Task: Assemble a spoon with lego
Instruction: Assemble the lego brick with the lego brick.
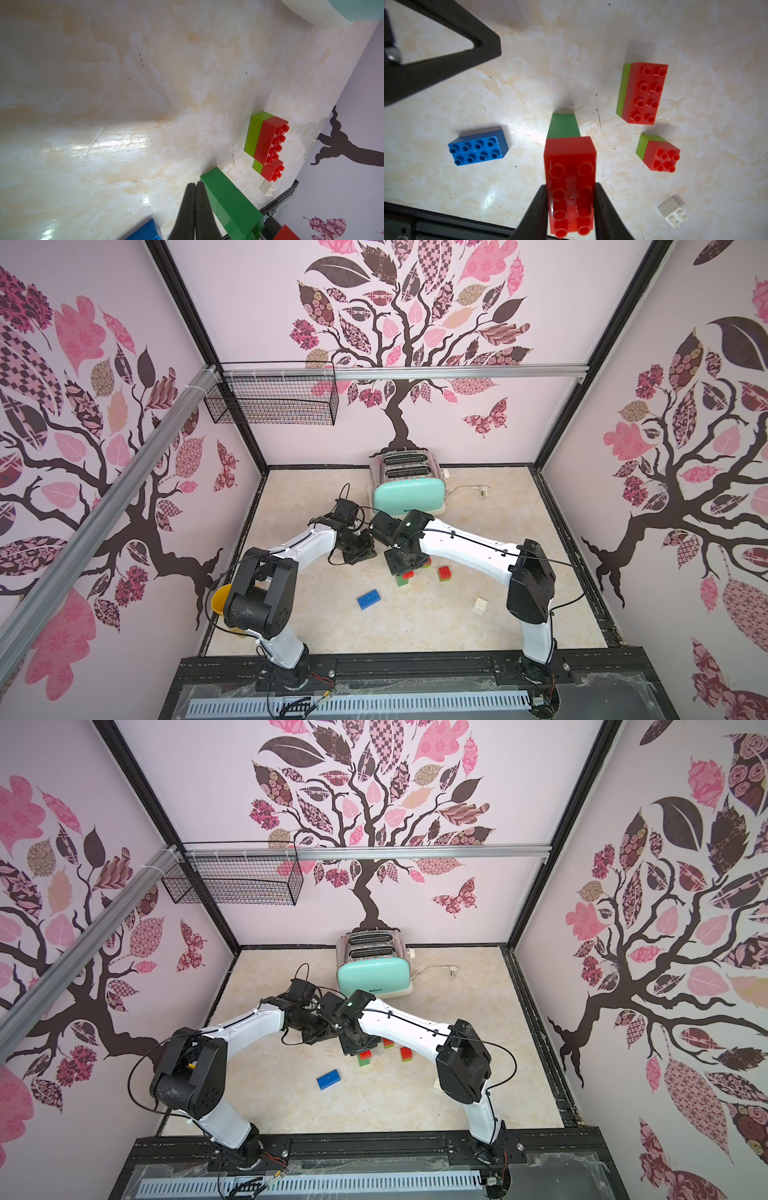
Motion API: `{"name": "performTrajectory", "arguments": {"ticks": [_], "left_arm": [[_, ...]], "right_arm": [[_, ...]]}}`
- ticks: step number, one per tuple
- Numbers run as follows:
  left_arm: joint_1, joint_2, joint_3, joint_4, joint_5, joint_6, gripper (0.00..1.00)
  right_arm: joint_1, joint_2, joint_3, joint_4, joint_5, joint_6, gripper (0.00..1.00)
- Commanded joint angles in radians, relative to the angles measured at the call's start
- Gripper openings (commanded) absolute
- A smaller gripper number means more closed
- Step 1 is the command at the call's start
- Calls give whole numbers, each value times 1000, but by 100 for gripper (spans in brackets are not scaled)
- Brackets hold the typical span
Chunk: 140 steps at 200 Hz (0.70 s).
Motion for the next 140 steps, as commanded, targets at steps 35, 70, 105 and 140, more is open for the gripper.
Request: {"name": "performTrajectory", "arguments": {"ticks": [35, 70, 105, 140], "left_arm": [[-2, -1, -6, 13, 4, 3, 0], [-2, 0, -6, 13, 4, 4, 0], [-2, -1, -7, 13, 4, 4, 0], [-2, -1, -6, 13, 4, 2, 0]], "right_arm": [[-3, 36, 38, -30, 19, -15, 27], [-6, 43, 38, -28, 28, -18, 27], [-6, 45, 61, -36, 25, -19, 27], [-6, 51, 56, -29, 11, -16, 26]]}}
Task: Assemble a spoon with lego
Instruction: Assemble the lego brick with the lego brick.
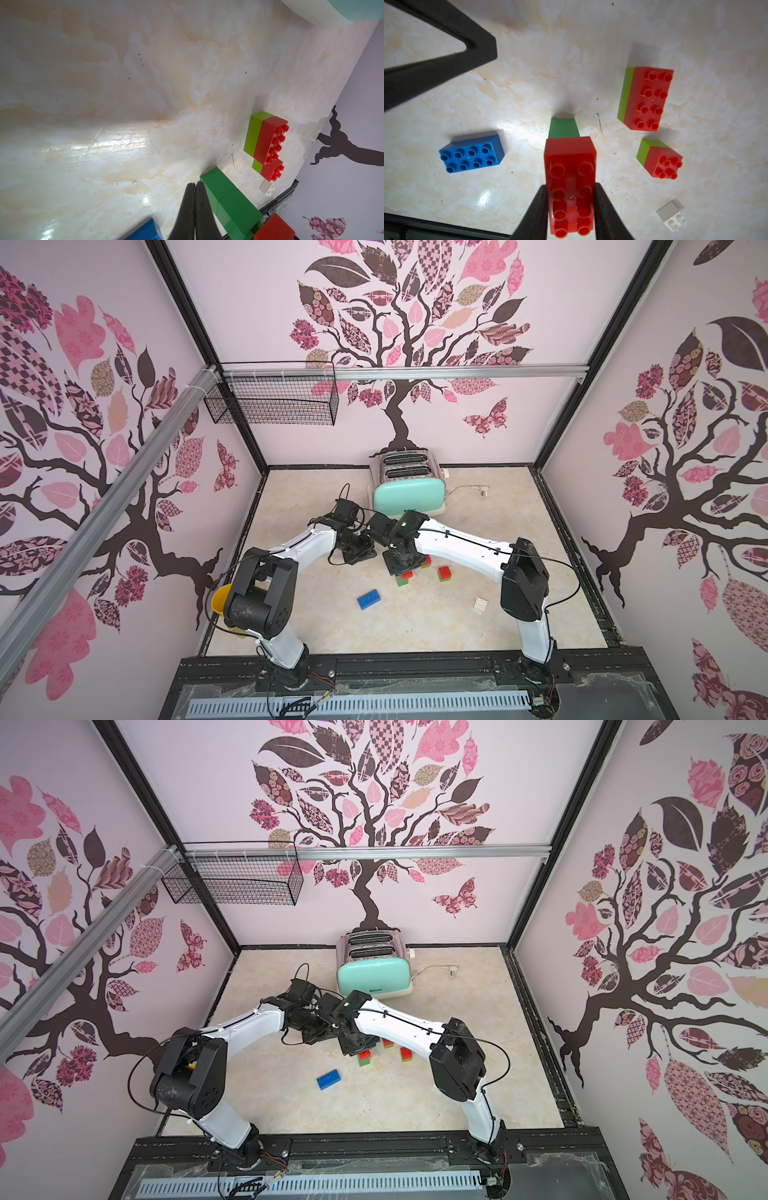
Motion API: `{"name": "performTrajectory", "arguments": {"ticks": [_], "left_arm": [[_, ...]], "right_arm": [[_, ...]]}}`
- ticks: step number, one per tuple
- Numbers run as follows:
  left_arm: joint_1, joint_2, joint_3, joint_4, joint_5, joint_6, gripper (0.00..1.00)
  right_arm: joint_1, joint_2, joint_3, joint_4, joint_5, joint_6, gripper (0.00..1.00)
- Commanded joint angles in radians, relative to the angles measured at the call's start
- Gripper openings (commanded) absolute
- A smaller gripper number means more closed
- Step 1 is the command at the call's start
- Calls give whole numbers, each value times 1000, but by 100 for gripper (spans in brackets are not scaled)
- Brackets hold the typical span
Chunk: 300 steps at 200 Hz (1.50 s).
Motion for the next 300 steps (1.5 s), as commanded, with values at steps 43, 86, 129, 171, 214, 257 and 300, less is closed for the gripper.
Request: {"name": "performTrajectory", "arguments": {"ticks": [43, 86, 129, 171, 214, 257, 300], "left_arm": [[-2, 2, -5, 11, 2, 3, 0], [-2, 1, -5, 11, 3, 3, 0], [-2, 3, -4, 9, 0, 5, 0], [-2, 5, -3, 8, 1, 5, 0], [-2, 4, -2, 6, -1, 5, 0], [-2, 1, -3, 1, -6, 9, 0], [-2, -6, 10, -7, -7, 9, 0]], "right_arm": [[-5, 36, 30, -23, -4, -3, 26], [-5, 61, 13, -53, -12, -4, 26], [-2, 67, 27, -70, -29, 4, 25], [10, 40, 34, -89, 11, 26, 26], [8, 71, -73, 0, -10, 26, 25], [2, 30, -113, 39, -4, 33, 35], [2, -35, 21, -4, 41, 25, 70]]}}
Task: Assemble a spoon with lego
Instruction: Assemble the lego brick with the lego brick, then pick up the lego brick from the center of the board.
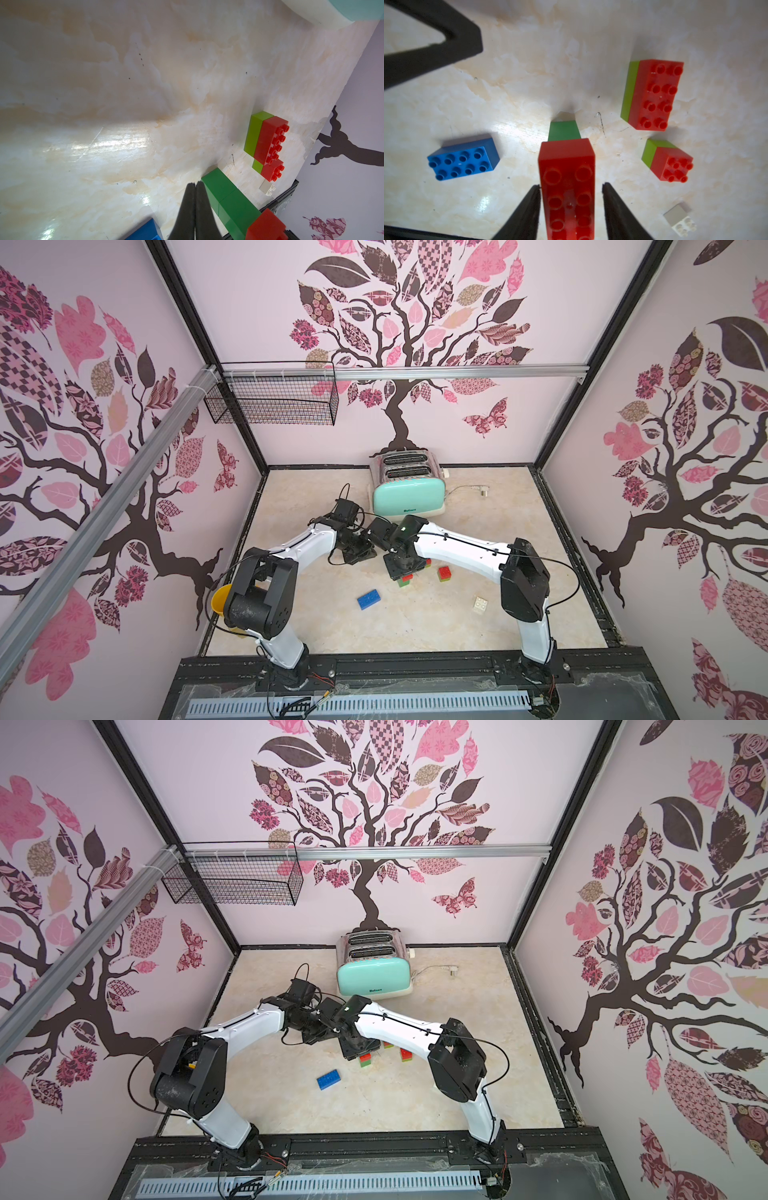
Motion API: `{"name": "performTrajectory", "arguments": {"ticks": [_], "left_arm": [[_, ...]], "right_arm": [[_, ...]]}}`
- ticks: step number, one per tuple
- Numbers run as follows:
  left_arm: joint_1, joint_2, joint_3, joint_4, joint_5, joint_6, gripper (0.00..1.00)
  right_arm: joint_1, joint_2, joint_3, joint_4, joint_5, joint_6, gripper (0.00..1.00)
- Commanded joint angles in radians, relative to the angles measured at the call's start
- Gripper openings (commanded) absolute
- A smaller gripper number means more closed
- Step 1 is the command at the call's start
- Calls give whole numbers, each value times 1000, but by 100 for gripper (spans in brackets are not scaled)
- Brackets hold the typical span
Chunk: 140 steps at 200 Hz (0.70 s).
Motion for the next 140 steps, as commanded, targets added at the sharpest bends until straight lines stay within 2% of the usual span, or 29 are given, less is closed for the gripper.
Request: {"name": "performTrajectory", "arguments": {"ticks": [1, 18, 51, 67, 93, 110, 140], "left_arm": [[-2, -7, 11, -7, -7, 9, 0], [-2, -13, 20, -17, -10, 12, 0], [-2, -48, 24, -50, -36, 31, 0], [-2, -87, 7, -74, -73, 48, 0], [-1, -139, -43, -84, -118, 60, 0], [-1, -144, -64, -77, -115, 60, 0], [-1, -127, -50, -53, -78, 58, 0]], "right_arm": [[-3, -27, 81, -46, 33, 7, 71], [-4, -51, 114, -58, 46, 5, 79], [-17, -127, 86, -57, 96, 14, 84], [-71, -171, 9, -32, 83, 16, 83], [-161, -203, -102, 45, 20, -24, 75], [-205, -169, -129, 74, -26, -55, 72], [-216, -73, -111, 96, -33, -107, 73]]}}
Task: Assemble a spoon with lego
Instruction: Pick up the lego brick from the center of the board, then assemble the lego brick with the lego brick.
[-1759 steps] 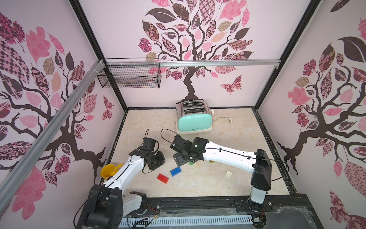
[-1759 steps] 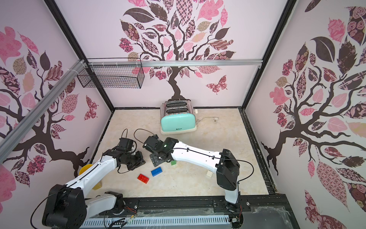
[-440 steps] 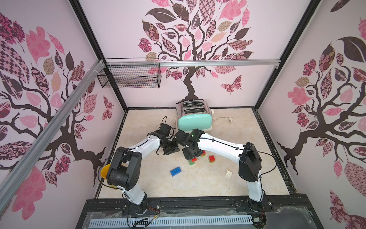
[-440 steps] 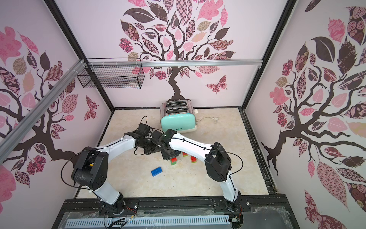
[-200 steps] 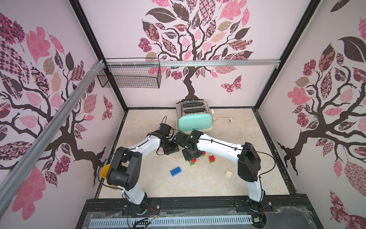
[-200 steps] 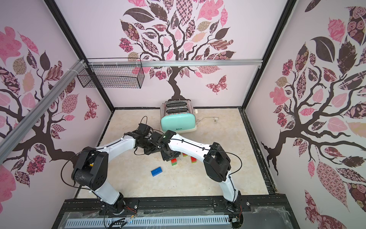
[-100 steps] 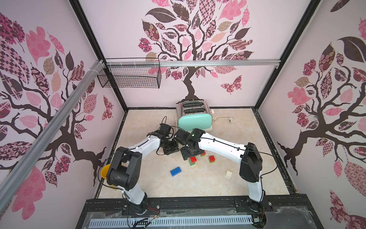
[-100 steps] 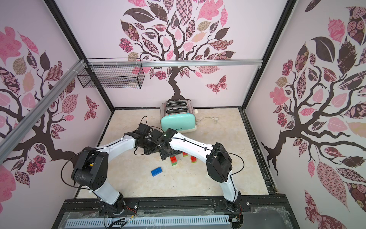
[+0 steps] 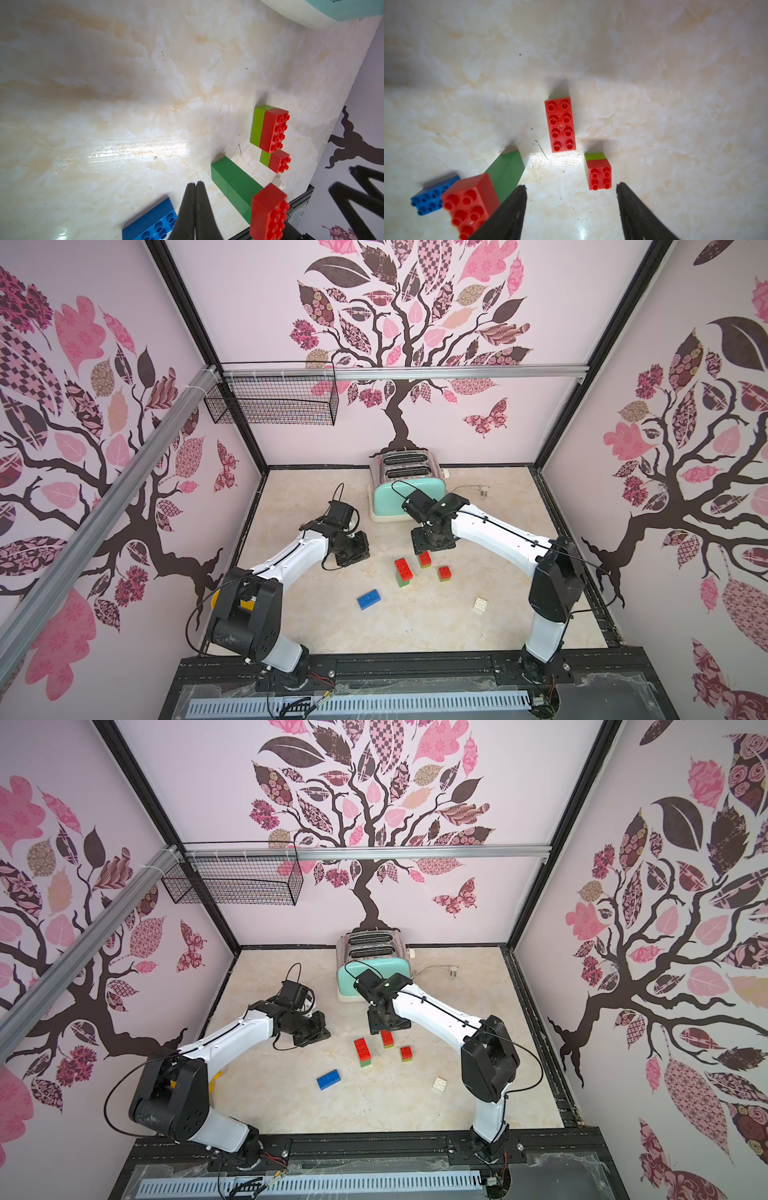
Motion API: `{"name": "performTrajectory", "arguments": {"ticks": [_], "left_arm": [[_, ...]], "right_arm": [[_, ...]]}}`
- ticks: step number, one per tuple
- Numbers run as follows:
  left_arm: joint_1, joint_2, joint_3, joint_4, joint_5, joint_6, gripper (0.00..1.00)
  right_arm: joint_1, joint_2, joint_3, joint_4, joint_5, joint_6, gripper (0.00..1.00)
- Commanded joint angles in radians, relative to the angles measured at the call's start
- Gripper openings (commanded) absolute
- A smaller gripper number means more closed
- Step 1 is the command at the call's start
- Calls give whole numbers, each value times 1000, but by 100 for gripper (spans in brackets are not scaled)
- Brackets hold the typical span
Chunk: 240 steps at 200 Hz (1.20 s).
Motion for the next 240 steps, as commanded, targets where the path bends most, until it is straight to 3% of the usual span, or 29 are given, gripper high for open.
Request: {"name": "performTrajectory", "arguments": {"ticks": [1, 32, 73, 140, 193, 240], "left_arm": [[-1, 14, 8, 8, 9, 18, 0], [-1, 43, 73, -9, 17, 32, 0], [1, 79, 80, 0, 19, 41, 0], [3, 86, 54, 17, 23, 44, 0], [3, 102, 42, 77, 93, 8, 0], [3, 101, 32, 109, 136, -15, 0]], "right_arm": [[15, 68, 15, 28, -37, -56, 73], [-6, 137, 11, 58, -11, -75, 75], [-16, 201, 29, 86, -11, -97, 65], [-31, 198, 29, 97, -3, -117, 29], [19, 22, 166, -110, 28, -73, 26], [128, 88, 403, -303, 15, -38, 26]]}}
